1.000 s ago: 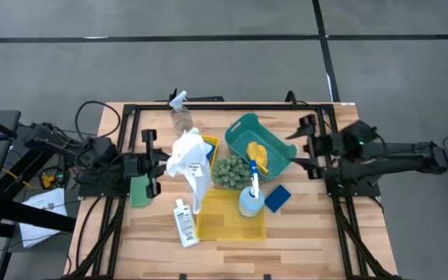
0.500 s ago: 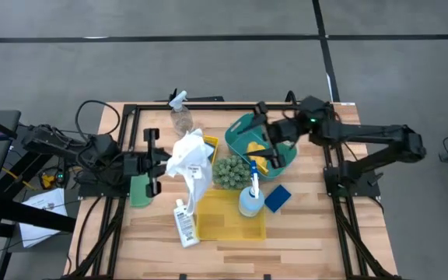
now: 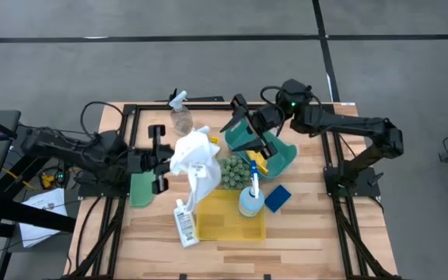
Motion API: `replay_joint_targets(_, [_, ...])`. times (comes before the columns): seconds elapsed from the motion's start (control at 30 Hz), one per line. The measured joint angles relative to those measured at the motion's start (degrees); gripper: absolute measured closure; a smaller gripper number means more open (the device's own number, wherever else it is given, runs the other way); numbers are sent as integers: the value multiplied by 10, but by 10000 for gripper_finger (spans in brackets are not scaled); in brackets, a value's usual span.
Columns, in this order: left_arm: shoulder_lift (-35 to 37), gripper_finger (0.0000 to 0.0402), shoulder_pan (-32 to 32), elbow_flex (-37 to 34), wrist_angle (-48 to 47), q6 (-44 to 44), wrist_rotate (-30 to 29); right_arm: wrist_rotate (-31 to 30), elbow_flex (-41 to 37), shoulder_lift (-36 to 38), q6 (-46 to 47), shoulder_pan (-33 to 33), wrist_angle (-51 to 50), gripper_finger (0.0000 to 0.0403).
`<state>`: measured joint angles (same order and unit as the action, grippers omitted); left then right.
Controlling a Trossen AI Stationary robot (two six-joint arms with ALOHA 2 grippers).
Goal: Pick & Place Kitchen Items
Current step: Put the white microfiber cloth into the green bin
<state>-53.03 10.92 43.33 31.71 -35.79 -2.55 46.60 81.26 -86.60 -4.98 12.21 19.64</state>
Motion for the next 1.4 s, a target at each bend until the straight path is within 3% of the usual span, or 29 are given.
replay_joint_targets(0.3, [-89, 393, -96, 49, 154, 44, 70, -46, 41, 0, 0, 5, -44, 137])
replay_joint_targets(0.47, [-141, 394, -121, 108, 151, 61, 75, -89, 43, 0, 6, 14, -43, 137])
replay_joint_targets(0.77, [-197, 393, -129, 182, 132, 61, 76, -91, 56, -1, 36, 20, -43, 137])
replay_joint_targets(1.17, [-199, 392, -129, 187, 134, 63, 78, -91, 126, -11, 56, -29, -60, 137])
replay_joint_targets(1.4, [-197, 392, -129, 187, 149, 79, 91, -91, 219, -71, 73, -36, -164, 138])
